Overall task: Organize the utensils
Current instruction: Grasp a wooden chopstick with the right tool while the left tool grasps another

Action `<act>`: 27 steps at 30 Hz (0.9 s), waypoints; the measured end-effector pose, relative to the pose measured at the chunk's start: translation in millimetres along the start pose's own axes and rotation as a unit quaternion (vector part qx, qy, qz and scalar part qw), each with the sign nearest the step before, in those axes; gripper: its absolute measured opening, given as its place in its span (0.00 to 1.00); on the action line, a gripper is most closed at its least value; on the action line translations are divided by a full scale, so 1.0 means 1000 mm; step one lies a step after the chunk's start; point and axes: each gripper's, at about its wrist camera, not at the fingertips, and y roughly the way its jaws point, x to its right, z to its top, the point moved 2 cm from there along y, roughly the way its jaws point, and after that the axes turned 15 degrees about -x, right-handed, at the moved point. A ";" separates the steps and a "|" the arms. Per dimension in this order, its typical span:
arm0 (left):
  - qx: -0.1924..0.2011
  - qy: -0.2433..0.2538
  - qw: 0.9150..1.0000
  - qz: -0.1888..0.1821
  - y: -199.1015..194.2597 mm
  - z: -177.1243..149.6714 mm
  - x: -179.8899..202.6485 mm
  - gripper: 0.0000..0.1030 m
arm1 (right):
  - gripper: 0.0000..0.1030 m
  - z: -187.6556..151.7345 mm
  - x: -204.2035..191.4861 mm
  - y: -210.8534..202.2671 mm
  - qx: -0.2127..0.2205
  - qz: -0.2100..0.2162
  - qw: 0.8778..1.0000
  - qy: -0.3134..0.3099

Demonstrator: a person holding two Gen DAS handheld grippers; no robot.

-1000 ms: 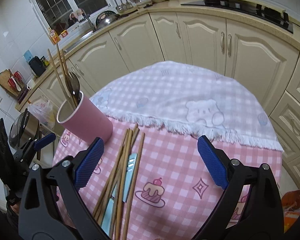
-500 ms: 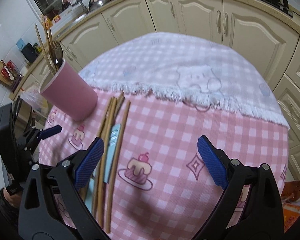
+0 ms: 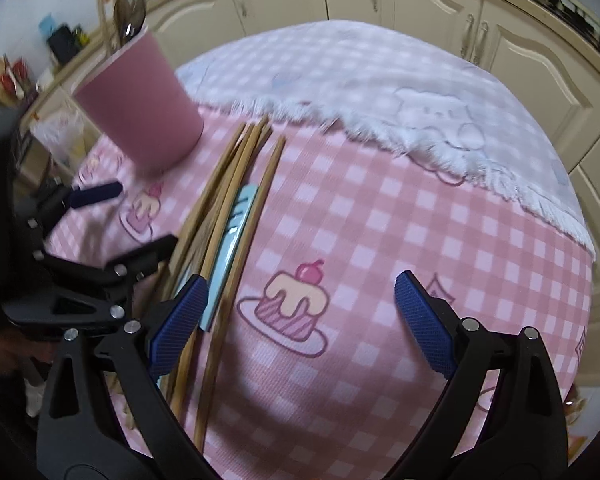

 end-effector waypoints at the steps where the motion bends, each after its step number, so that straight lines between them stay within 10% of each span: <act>1: 0.002 0.002 1.000 0.003 0.000 0.000 0.000 0.92 | 0.90 0.000 -0.001 0.002 -0.002 -0.010 1.000 -0.001; 18: -0.021 0.003 0.999 0.024 0.003 0.008 -0.003 0.90 | 0.74 0.010 -0.005 0.006 -0.027 -0.061 0.998 -0.001; 27: -0.040 0.019 0.999 -0.013 0.004 0.027 0.006 0.52 | 0.45 0.043 -0.012 0.008 -0.022 -0.036 0.999 -0.010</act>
